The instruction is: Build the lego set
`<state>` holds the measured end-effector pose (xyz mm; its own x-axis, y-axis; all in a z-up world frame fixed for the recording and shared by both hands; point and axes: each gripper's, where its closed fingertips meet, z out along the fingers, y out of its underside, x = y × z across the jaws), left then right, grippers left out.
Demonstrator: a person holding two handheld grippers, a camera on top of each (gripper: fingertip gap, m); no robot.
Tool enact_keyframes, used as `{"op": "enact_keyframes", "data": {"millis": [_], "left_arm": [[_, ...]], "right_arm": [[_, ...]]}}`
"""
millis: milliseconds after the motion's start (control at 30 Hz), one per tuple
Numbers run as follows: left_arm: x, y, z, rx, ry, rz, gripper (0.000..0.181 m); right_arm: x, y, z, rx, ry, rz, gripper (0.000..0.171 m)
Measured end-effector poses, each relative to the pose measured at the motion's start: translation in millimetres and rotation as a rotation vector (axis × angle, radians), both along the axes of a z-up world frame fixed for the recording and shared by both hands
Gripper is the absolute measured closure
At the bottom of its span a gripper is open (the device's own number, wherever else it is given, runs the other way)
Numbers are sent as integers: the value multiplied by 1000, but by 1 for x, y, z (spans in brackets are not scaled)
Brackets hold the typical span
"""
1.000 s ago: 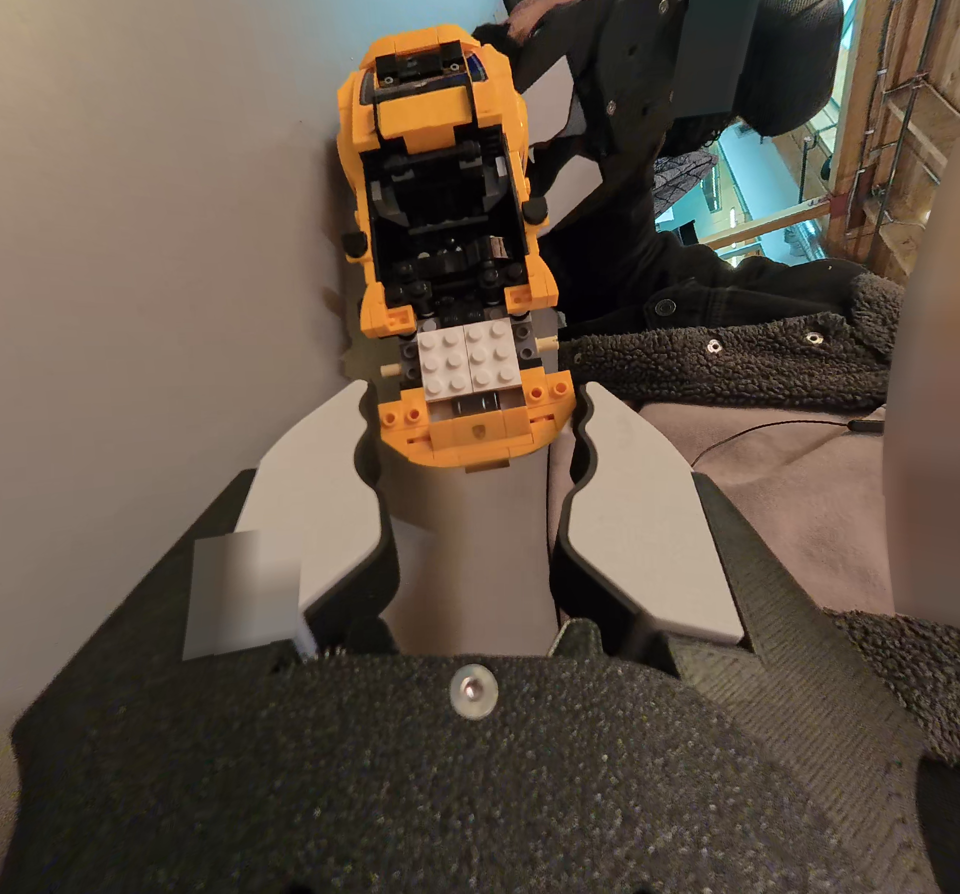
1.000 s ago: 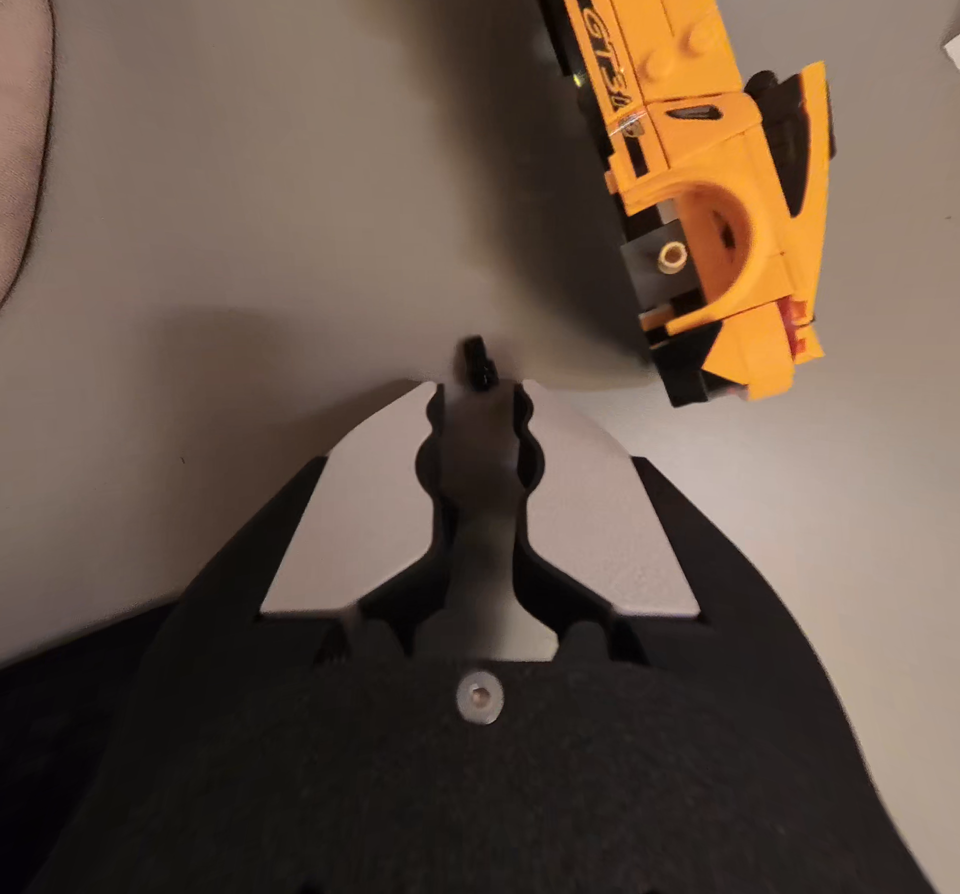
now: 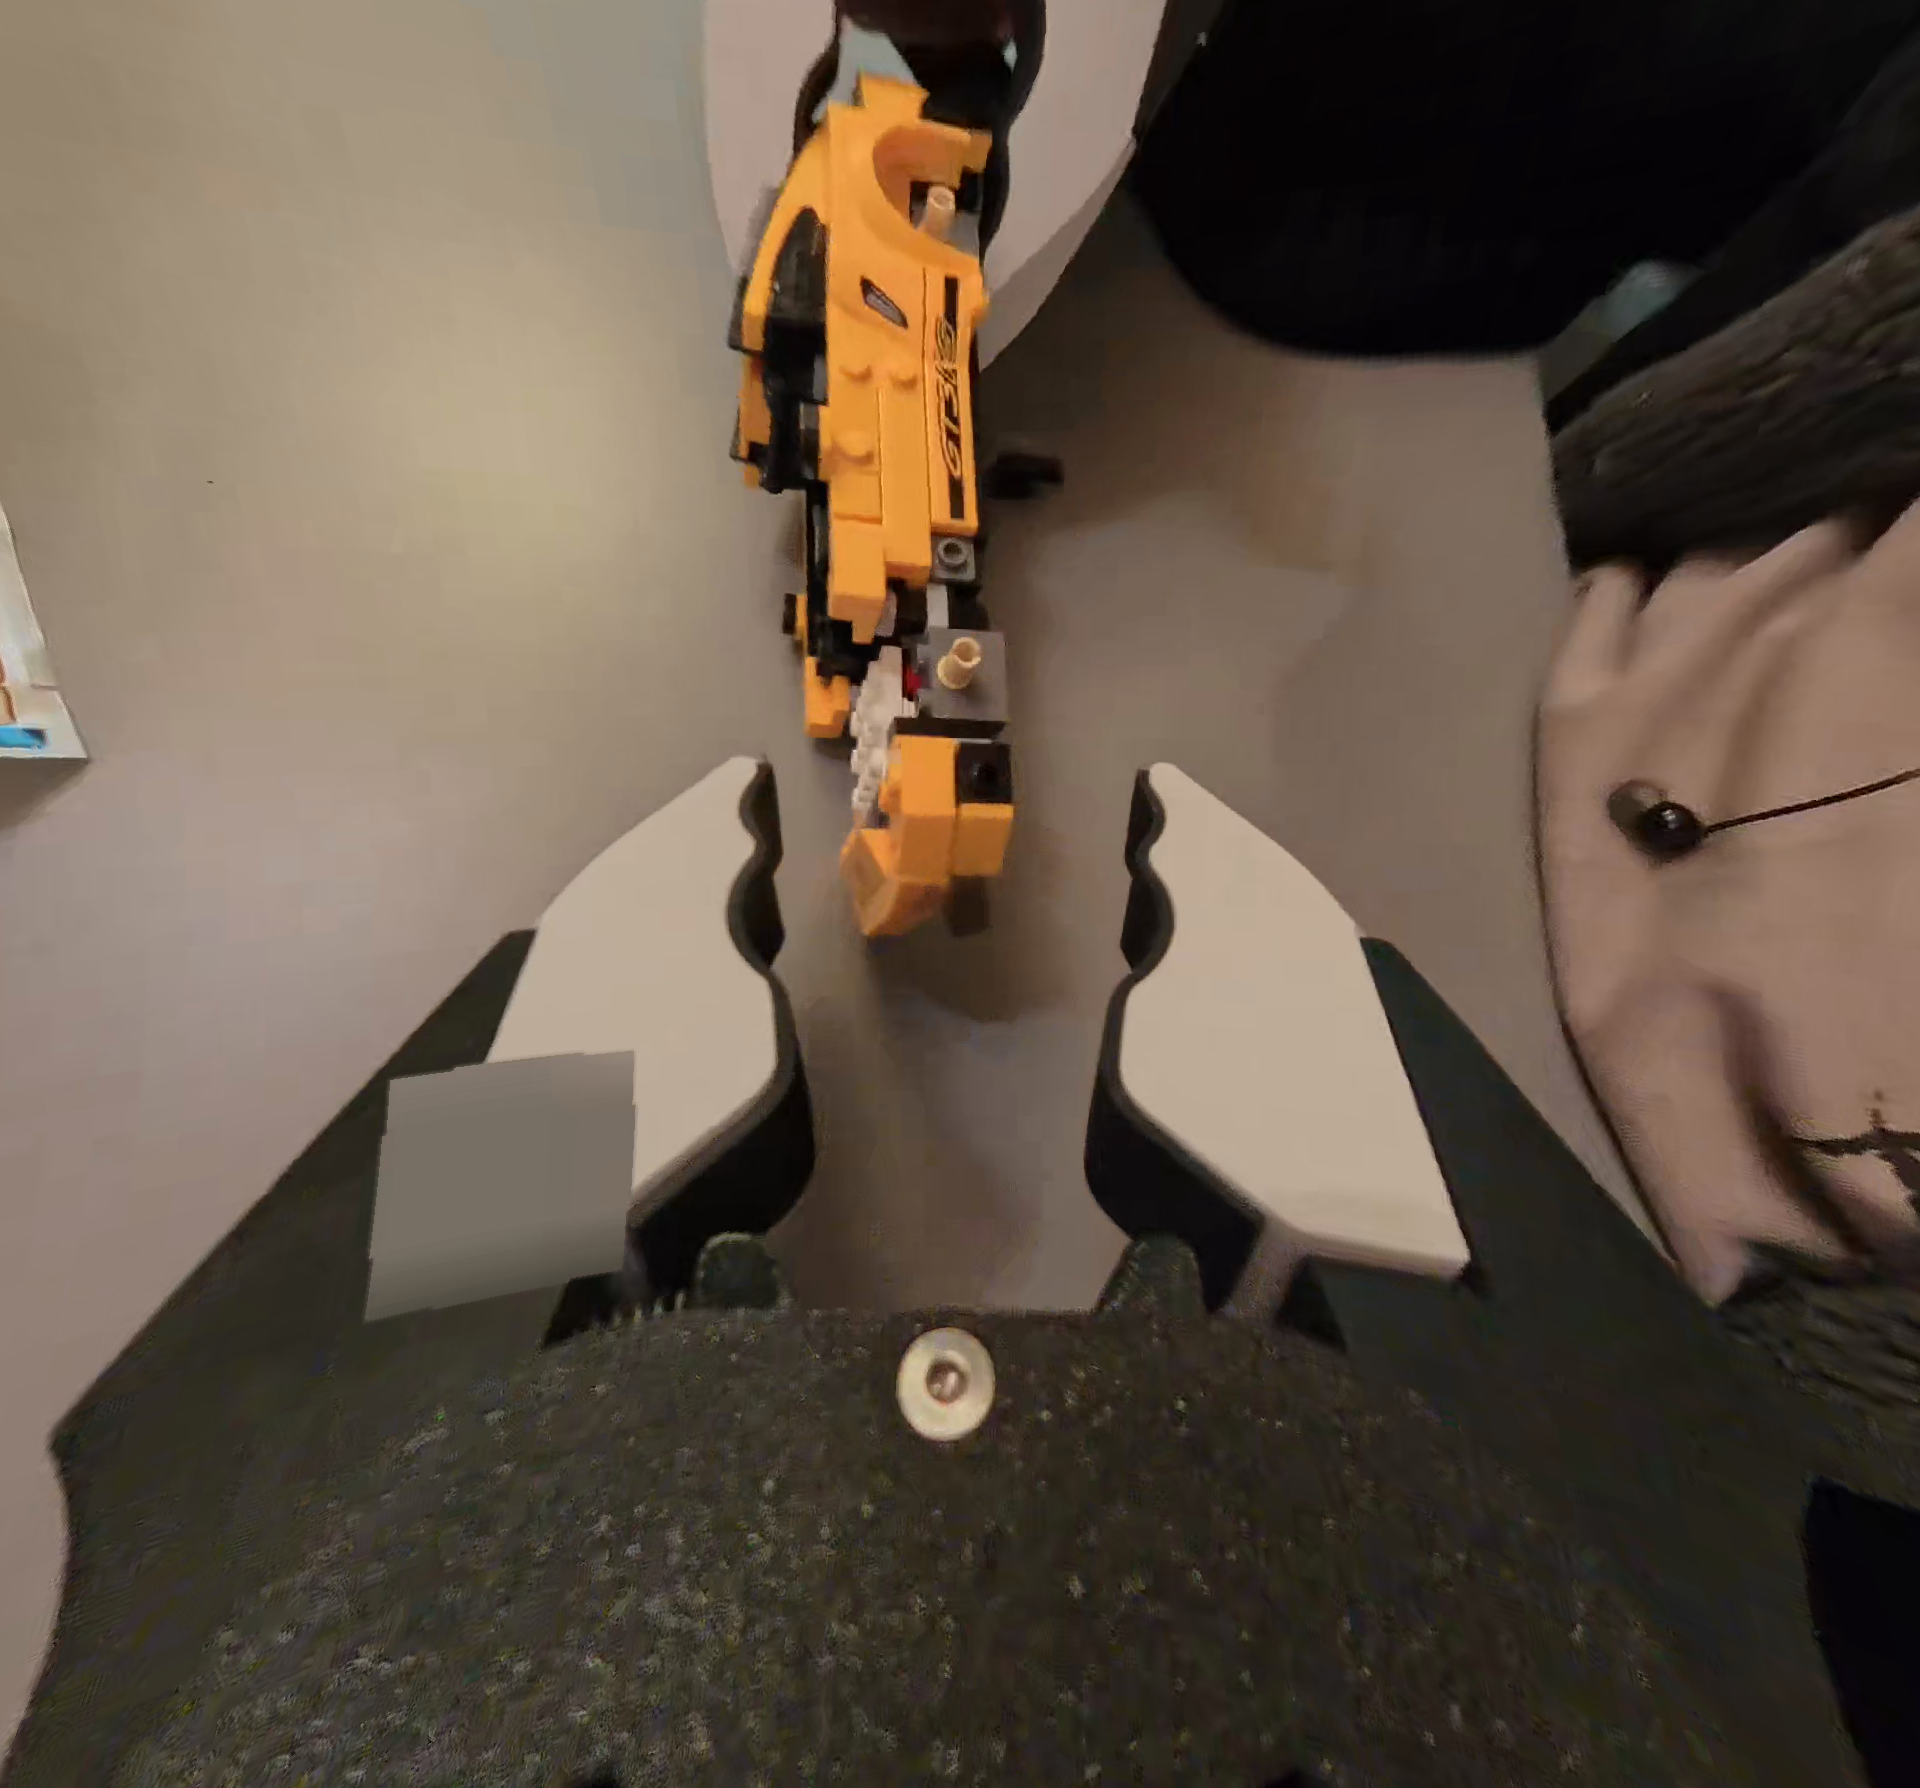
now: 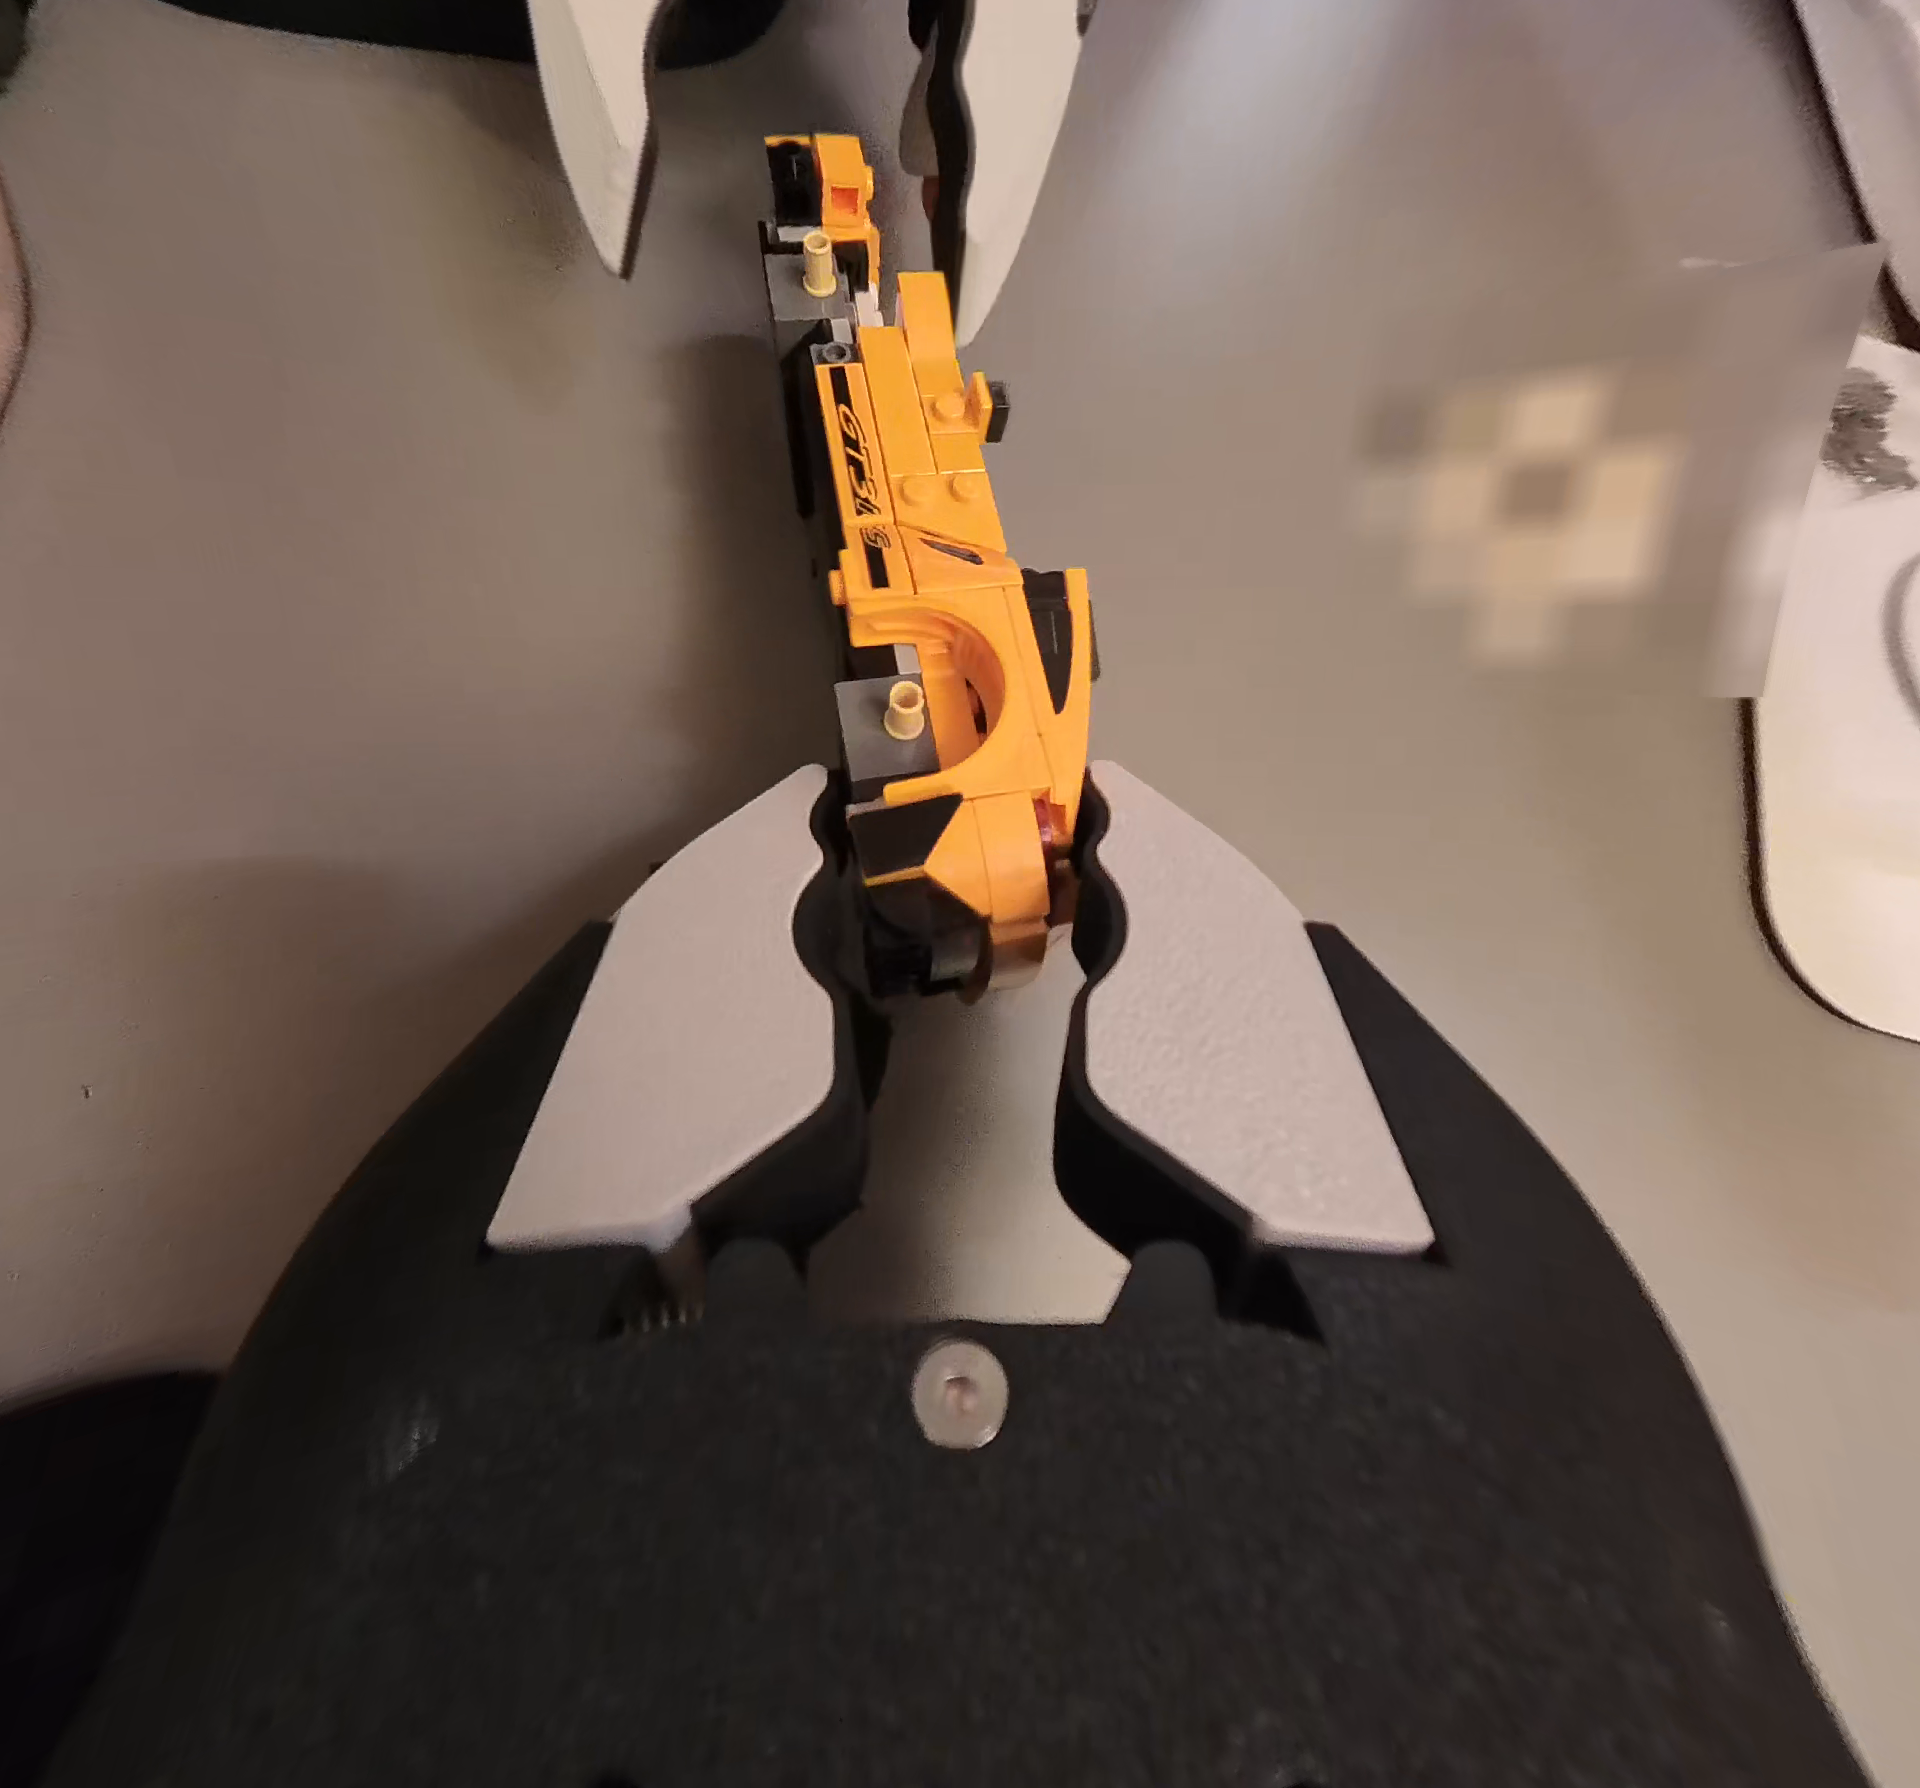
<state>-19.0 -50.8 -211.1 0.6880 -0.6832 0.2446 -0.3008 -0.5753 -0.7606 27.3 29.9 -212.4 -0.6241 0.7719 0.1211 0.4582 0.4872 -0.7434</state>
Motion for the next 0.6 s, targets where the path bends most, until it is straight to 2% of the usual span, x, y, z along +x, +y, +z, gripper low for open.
{"op": "enact_keyframes", "data": {"millis": [167,300,400,467,533,600], "left_arm": [[0,0,-10,14,91,5,143],[4,-3,-15,-2,102,-5,150],[6,-5,-16,-24,77,-1,150],[8,-7,-16,-38,59,-7,150],[8,-8,-17,-38,70,-11,146],[7,-10,-15,-29,66,-24,141]], "right_arm": [[-1,0,-6,-54,-9,15,130],[1,5,-3,-55,-20,-30,124],[18,20,9,-14,-66,-128,122],[36,23,13,32,-101,-183,129],[50,11,9,48,-126,-196,139],[56,-8,-7,66,-150,-201,141]]}}
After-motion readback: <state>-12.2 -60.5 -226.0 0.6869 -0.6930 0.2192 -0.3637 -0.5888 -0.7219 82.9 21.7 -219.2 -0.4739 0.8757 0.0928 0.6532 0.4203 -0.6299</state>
